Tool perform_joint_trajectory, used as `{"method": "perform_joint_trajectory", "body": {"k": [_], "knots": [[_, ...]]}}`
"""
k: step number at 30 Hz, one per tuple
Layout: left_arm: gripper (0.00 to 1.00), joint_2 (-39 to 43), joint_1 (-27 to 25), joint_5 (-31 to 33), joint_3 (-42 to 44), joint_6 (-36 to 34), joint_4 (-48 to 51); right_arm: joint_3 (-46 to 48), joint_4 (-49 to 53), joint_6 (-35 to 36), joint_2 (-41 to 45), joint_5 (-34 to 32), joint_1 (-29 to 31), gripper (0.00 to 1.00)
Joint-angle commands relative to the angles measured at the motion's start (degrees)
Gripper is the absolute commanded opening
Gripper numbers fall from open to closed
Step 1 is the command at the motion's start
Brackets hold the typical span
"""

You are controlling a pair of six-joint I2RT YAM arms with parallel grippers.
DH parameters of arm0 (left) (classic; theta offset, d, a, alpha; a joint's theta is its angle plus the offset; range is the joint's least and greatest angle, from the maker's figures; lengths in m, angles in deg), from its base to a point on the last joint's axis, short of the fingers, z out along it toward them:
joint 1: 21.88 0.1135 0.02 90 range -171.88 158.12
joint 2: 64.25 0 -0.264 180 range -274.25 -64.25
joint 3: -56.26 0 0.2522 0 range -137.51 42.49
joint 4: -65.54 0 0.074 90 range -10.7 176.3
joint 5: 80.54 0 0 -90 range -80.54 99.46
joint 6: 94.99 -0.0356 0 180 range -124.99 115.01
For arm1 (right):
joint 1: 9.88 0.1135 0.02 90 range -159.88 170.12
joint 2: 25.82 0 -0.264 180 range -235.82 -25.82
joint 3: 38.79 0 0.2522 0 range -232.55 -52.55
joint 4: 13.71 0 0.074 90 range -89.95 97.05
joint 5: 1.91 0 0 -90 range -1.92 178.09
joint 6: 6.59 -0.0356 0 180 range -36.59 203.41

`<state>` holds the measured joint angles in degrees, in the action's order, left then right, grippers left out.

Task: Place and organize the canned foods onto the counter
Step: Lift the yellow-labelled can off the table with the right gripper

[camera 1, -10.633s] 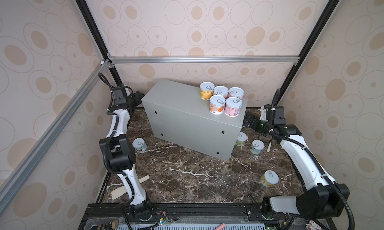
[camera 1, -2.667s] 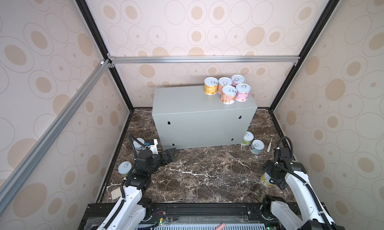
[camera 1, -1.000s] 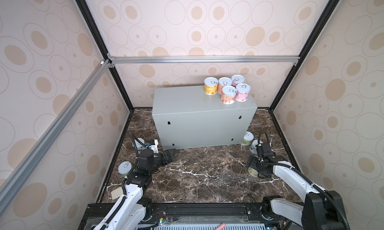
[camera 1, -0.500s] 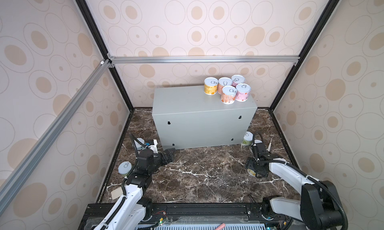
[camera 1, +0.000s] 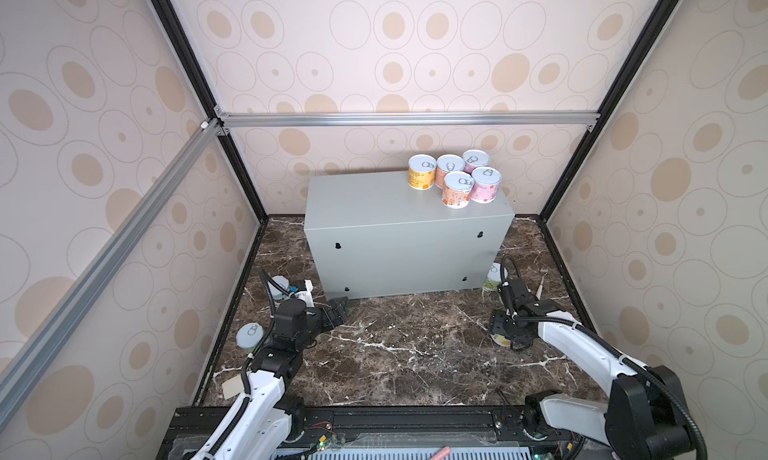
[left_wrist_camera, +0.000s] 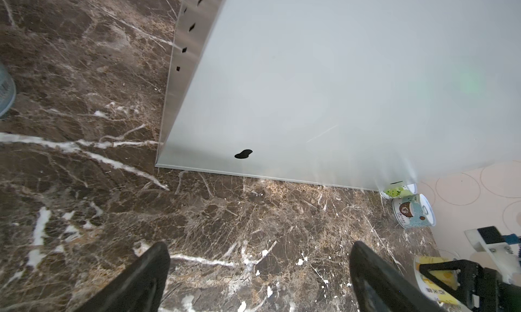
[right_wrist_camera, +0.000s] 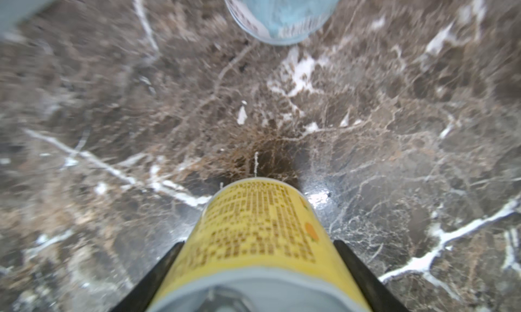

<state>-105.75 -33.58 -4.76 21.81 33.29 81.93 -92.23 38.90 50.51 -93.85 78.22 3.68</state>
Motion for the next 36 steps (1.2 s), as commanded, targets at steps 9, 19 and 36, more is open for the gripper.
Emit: {"method": "perform_joint_trajectory", "body": {"k": [9, 19, 36], "knots": [[0.99, 1.55, -0.29, 4.42, -9.84, -6.12, 8.0, -8.85, 8.3, 4.84, 8.22, 0.83, 4.64, 0.63], [0.99, 1.91, -0.3, 8.01, -17.8, -10.8, 16.08, -15.04, 12.15, 8.27, 14.7, 6.66, 6.99, 0.59], [0.99, -1.9, -0.27, 15.13, -30.38, -19.64, 24.21, -36.07, 22.5, 14.65, 14.53, 9.63, 11.14, 0.57]]}}
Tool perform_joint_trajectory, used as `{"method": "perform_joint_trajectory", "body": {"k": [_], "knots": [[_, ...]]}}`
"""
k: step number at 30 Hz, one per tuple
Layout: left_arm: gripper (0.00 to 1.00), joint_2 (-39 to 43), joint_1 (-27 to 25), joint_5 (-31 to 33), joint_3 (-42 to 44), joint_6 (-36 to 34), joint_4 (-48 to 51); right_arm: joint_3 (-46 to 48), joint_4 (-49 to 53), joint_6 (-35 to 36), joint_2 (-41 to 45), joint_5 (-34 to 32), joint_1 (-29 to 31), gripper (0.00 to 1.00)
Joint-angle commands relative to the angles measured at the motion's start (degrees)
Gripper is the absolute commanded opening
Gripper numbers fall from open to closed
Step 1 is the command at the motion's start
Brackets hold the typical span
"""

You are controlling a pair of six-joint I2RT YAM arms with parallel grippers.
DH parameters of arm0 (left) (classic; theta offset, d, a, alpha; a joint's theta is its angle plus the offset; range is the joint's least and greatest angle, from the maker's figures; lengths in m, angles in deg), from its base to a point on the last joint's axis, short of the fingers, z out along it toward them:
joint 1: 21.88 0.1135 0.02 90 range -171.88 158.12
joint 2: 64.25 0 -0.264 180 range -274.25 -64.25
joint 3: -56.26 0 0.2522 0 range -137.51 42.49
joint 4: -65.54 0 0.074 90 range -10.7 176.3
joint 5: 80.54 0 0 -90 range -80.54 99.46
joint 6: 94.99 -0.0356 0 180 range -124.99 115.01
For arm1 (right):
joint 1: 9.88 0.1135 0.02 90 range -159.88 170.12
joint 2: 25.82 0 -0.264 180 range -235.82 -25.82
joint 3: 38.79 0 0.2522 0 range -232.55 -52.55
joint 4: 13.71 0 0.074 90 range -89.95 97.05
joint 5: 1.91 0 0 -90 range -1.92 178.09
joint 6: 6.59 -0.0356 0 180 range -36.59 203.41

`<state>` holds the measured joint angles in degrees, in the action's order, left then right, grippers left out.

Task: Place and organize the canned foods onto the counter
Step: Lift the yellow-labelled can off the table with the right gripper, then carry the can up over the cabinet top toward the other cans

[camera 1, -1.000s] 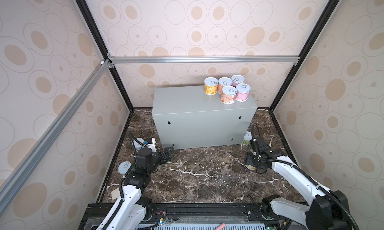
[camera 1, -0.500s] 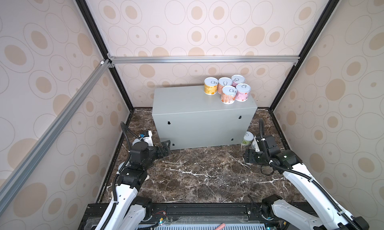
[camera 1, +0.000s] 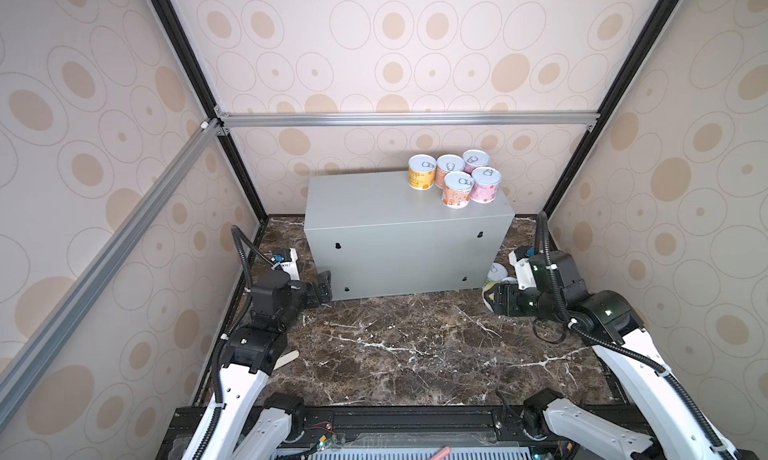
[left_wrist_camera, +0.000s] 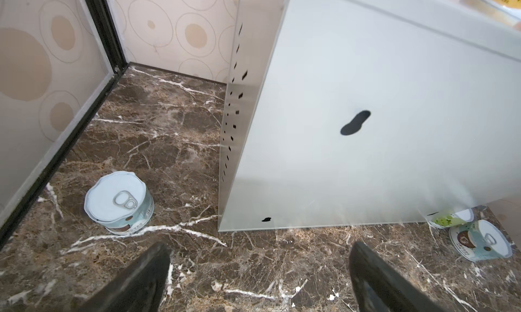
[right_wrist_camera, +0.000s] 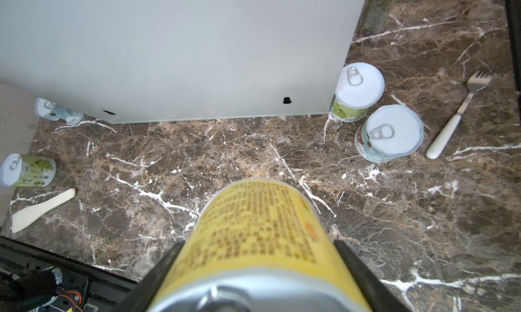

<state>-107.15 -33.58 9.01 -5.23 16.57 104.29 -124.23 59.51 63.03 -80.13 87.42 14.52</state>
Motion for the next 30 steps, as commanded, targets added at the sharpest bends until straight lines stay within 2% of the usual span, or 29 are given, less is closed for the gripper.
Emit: {"method": "perform_joint_trajectory", "body": {"k": [1, 11, 19, 24, 30], "knots": [[0.99, -0.82, -0.27, 1.17, -3.8, -2.96, 1.84, -5.34, 2.45, 2.38, 0.48, 0.56, 0.43, 0.57], [0.99, -1.72, -0.32, 0.17, -5.41, -4.47, 0.57, -24.75, 12.43, 4.54, -8.89, 0.82, 2.47, 0.57], [0.99, -0.67, -0.34, -2.3, -1.63, -3.56, -3.78, -43.42, 19.42, 4.16, -22.06, 0.81, 7.14, 0.57], [0.99, -0.34, -0.34, -5.35, 3.72, -1.83, -7.9, -53.99, 23.93, 4.83, -31.81, 1.34, 10.74, 0.57], [0.99, 0.49, -0.39, -4.89, 7.3, -1.16, -10.63, -64.29, 25.7, 5.5, -40.26, -5.08, 17.43, 0.57]]}}
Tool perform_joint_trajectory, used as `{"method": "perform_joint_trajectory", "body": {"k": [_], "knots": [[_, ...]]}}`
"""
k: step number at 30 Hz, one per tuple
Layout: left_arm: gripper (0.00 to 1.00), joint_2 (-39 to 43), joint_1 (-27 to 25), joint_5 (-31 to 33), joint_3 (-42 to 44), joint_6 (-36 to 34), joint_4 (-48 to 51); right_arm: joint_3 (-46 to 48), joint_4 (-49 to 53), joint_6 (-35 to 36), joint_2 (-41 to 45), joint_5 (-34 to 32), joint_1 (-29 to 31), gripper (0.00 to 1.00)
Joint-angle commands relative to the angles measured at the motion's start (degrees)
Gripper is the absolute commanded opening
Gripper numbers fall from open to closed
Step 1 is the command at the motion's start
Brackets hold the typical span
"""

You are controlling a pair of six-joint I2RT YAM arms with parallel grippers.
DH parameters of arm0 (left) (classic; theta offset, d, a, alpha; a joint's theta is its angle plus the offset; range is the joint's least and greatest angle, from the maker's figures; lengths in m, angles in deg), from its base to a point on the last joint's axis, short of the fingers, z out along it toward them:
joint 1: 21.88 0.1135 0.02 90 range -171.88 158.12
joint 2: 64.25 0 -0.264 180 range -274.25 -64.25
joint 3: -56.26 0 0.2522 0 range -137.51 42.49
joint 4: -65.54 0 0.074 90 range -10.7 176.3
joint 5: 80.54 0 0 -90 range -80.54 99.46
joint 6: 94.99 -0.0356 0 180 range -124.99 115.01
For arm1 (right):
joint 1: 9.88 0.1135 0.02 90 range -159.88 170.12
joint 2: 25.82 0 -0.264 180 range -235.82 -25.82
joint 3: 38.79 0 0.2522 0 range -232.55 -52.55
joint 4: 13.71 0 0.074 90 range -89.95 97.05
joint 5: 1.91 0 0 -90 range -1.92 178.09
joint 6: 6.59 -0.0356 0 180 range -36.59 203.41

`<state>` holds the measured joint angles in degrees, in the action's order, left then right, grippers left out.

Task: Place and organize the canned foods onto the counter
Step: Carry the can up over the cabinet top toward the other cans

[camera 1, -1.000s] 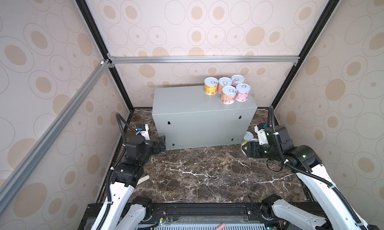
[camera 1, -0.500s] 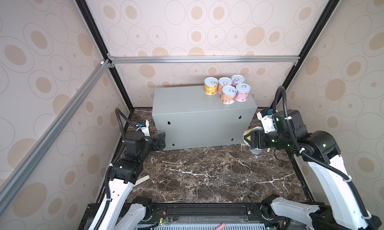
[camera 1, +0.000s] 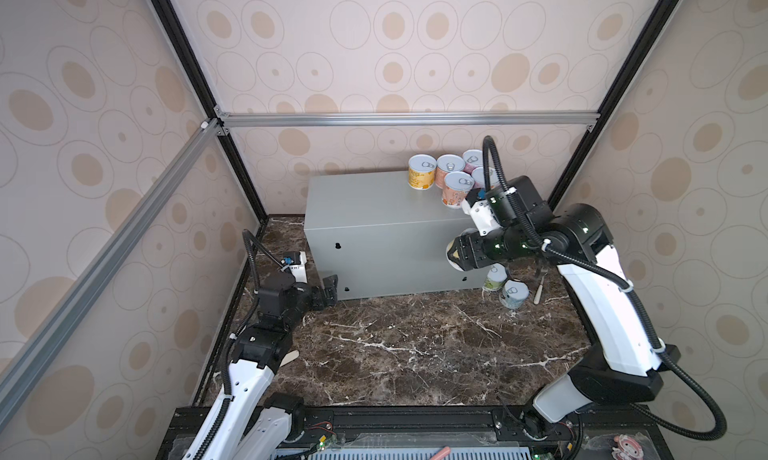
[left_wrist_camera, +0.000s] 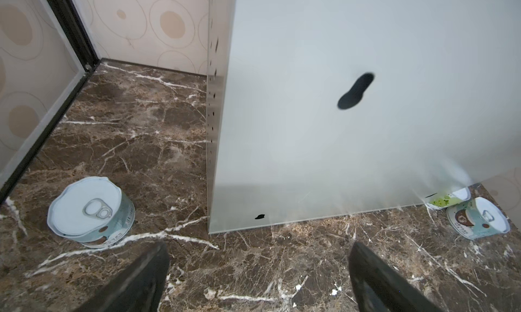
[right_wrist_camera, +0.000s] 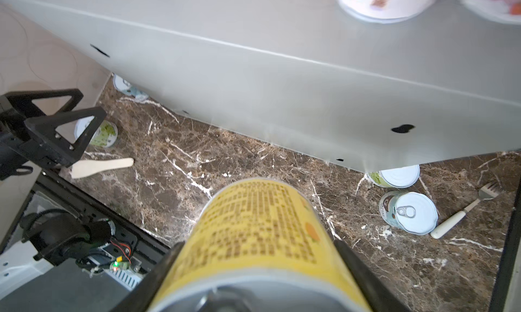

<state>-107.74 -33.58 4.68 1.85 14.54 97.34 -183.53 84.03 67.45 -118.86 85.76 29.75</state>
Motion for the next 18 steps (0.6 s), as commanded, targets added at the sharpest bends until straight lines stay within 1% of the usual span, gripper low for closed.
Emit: {"method": "perform_joint_trajectory", "body": {"k": [1, 3, 6, 9, 14, 18], "knots": [[0.99, 1.36, -0.41, -0.5, 0.54, 1.08, -3.96, -6.57, 1.35, 1.12, -2.83, -4.21, 2.89, 0.57], [0.99, 1.84, -0.38, 0.21, 1.43, 1.38, -4.66, -9.74, 0.85, 1.09, -5.42, -6.29, 4.46, 0.57], [0.99, 2.5, -0.43, 0.96, 2.95, 1.48, -5.43, -11.13, -1.8, 1.59, -7.34, -9.17, 6.17, 0.57], [0.99, 3.42, -0.43, 1.24, 4.06, 1.35, -5.57, -11.14, -3.74, 1.97, -8.55, -10.69, 6.41, 0.57], [0.99, 4.78, -0.47, 1.83, 4.96, 1.3, -5.44, -9.51, -8.17, 3.16, -9.57, -15.46, 6.45, 0.58], [0.99, 5.75, -0.51, 1.78, 5.51, 1.48, -5.39, -12.89, -8.89, 4.82, -12.19, -17.61, 6.43, 0.58]]}}
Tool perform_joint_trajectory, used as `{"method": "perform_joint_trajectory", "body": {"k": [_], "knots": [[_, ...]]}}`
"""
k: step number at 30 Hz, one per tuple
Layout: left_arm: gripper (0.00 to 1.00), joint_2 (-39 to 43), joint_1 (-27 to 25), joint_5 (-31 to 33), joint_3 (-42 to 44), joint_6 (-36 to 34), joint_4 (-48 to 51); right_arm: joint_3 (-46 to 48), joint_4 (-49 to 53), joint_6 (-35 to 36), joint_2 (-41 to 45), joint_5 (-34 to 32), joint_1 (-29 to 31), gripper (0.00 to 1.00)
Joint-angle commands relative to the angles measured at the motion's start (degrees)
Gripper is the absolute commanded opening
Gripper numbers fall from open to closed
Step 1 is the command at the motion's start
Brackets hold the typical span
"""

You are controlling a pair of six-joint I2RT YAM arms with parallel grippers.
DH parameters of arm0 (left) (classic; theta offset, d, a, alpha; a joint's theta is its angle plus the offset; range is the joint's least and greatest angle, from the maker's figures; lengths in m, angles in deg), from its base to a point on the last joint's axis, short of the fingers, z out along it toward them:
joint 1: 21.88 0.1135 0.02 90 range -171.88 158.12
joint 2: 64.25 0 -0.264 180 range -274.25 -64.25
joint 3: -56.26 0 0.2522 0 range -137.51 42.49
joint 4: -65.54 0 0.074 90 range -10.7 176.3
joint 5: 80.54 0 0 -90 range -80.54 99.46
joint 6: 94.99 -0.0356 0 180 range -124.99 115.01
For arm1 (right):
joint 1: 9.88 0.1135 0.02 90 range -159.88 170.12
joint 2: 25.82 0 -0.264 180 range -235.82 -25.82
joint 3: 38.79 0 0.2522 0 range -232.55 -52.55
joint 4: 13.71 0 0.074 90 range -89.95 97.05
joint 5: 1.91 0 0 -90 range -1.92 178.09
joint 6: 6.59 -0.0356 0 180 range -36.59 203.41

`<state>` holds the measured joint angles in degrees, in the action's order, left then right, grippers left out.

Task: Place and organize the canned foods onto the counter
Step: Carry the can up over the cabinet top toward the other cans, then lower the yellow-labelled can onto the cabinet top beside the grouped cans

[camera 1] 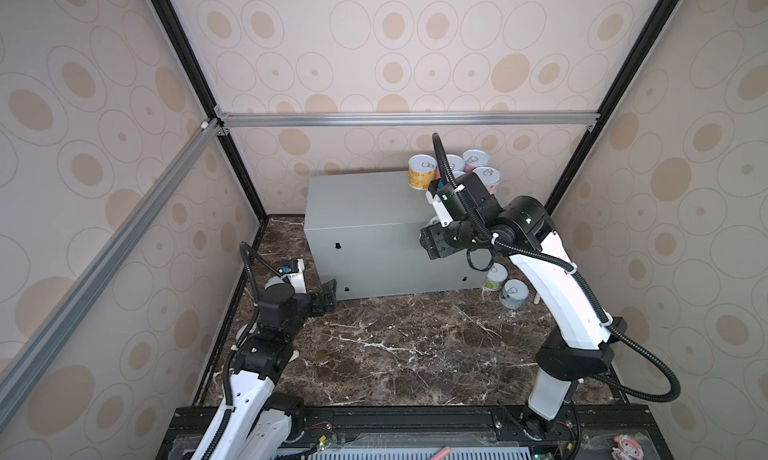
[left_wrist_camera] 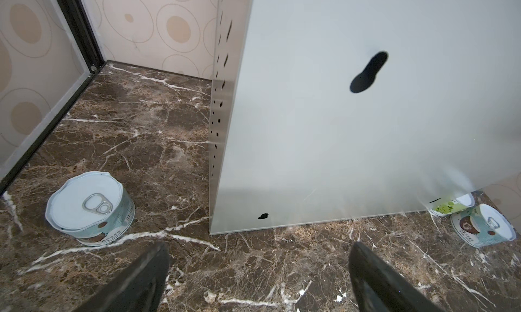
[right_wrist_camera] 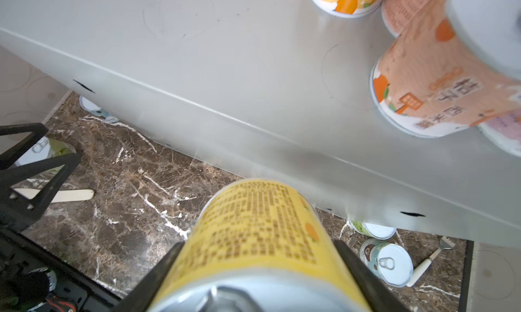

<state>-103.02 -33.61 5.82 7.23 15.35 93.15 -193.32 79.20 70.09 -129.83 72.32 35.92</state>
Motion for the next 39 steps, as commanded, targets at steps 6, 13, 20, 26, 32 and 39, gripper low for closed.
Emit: {"method": "perform_joint_trajectory", "body": {"k": [6, 13, 20, 26, 32, 39], "knots": [[0.99, 0.93, -0.49, 1.09, 0.15, 0.67, -1.05, -6.64, -7.08, 3.35, -4.12, -4.73, 0.26, 0.58], [0.99, 0.42, -0.49, 1.02, 0.17, 0.67, -1.08, -8.43, -10.02, 4.46, -7.09, -6.18, 0.24, 0.58], [0.99, 0.0, -0.49, 0.99, 0.24, 0.65, -1.1, -11.49, -11.12, 4.49, -9.48, -5.68, -1.55, 0.58], [0.99, -0.33, -0.49, 0.97, 0.24, 0.67, -1.05, -11.54, -11.3, 3.8, -10.42, -4.01, -3.92, 0.59], [0.99, -0.44, -0.45, 1.22, 0.23, 0.59, -0.87, -11.53, -11.54, 3.39, -10.99, -2.2, -5.65, 0.59], [0.99, -0.44, -0.49, 1.53, 0.2, 0.6, -0.76, -11.76, -11.57, 3.83, -11.98, -1.5, -6.12, 0.61]]}}
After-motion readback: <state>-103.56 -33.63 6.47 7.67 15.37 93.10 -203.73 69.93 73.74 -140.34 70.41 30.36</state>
